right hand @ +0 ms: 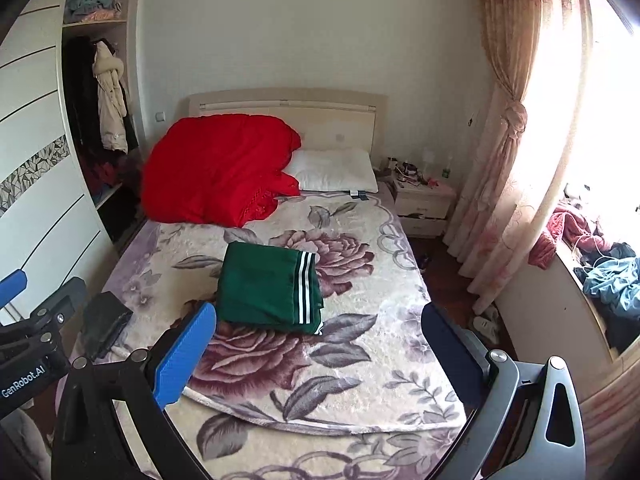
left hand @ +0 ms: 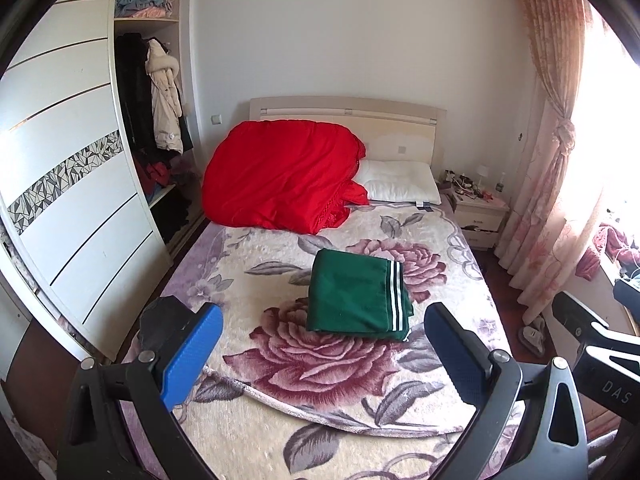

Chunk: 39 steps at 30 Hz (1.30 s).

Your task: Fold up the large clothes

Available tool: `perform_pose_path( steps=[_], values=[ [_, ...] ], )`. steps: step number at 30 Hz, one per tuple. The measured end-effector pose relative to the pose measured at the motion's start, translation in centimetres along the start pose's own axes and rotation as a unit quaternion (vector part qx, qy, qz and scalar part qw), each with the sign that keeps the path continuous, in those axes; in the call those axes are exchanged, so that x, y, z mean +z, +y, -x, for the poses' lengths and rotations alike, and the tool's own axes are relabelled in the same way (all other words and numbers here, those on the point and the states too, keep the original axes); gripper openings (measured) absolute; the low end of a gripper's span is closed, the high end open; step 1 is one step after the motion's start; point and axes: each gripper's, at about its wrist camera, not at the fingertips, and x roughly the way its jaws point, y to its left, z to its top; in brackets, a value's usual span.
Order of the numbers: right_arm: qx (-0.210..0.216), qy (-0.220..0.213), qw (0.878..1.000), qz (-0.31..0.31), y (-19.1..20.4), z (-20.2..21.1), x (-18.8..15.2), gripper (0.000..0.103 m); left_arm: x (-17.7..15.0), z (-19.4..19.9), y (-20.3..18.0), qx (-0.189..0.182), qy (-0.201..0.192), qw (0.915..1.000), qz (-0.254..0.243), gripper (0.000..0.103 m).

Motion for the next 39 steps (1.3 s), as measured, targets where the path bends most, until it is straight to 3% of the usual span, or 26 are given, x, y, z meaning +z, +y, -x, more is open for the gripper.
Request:
perform_pose_path(
  steps=[39],
  values=[
    [0.019, -0.005, 1.0, 0.007, -0.5, 1.0, 0.3, 0.103, 0.1, 2.2, -0.6, 0.006, -0.015, 0.9999, -0.006, 0.103]
  ],
)
